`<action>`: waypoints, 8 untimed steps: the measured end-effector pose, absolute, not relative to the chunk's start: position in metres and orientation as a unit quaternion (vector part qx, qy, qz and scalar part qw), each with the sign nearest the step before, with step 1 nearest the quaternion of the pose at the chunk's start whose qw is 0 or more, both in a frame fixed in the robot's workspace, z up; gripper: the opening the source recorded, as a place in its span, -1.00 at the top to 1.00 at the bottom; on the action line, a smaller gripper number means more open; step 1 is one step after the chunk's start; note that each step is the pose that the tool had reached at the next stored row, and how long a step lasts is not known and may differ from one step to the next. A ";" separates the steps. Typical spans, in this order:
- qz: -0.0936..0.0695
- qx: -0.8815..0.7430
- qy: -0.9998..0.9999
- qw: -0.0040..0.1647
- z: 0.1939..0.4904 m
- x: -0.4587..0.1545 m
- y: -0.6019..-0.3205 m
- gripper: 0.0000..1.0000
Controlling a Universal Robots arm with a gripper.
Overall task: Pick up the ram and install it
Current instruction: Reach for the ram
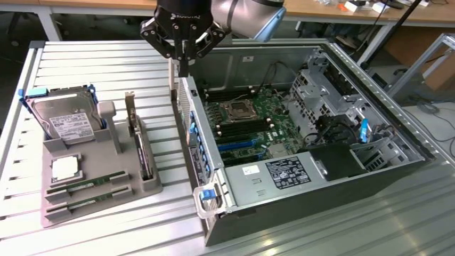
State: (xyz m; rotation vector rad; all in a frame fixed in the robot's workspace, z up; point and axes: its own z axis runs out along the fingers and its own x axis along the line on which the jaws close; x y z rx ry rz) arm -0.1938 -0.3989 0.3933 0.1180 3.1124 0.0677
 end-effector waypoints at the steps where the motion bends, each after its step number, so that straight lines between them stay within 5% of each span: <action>1: 0.022 0.038 0.999 0.013 0.393 -0.195 -0.399 0.80; 8: 0.022 0.038 0.999 0.013 0.393 -0.203 -0.399 0.80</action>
